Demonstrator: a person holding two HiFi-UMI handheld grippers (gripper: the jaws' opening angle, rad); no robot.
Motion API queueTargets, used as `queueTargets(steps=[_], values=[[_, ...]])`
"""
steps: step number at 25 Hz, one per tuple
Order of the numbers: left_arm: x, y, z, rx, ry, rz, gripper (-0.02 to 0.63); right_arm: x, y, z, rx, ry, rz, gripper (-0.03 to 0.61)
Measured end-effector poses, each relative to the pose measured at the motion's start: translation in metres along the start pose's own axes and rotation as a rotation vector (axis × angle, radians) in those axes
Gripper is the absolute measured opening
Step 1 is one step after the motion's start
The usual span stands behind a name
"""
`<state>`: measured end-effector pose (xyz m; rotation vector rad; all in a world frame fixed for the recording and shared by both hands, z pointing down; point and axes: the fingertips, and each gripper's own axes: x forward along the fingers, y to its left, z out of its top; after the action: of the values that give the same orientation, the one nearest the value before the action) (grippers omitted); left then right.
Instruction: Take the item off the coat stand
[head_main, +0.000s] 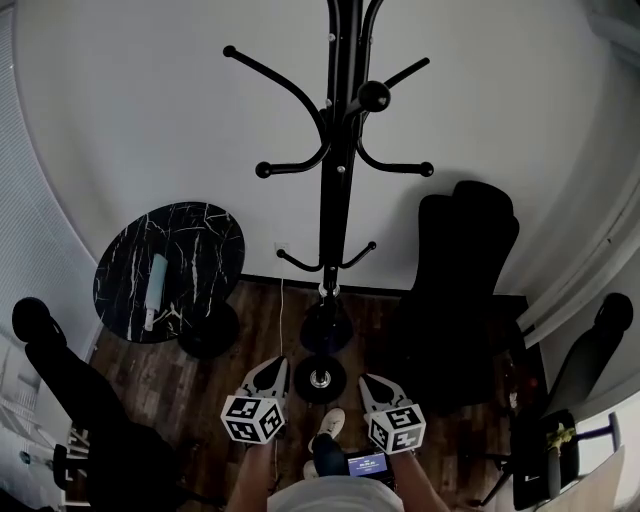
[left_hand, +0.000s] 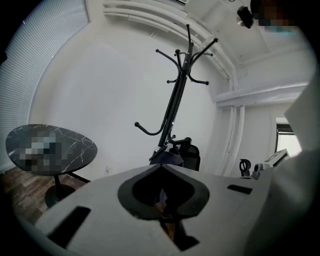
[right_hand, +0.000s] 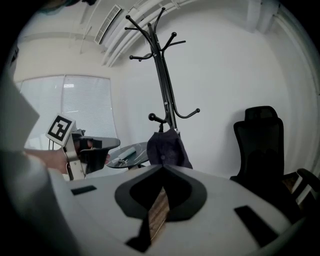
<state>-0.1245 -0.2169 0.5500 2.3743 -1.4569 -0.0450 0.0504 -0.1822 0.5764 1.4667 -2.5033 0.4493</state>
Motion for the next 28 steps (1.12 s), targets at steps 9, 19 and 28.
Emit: queueTargets(steps=[9,19,28], values=[[0.019,-0.009,-0.012,0.02,0.035,-0.022,0.02,0.009,-0.01,0.0,-0.019,0.013,-0.022,0.012],[0.041,0.002,-0.021,0.026,0.072,-0.007,0.02,0.031,-0.029,-0.002,-0.018,0.057,-0.05,0.012],[0.062,0.009,-0.024,0.078,0.102,0.01,0.02,0.058,-0.044,0.002,-0.028,0.071,-0.056,0.012]])
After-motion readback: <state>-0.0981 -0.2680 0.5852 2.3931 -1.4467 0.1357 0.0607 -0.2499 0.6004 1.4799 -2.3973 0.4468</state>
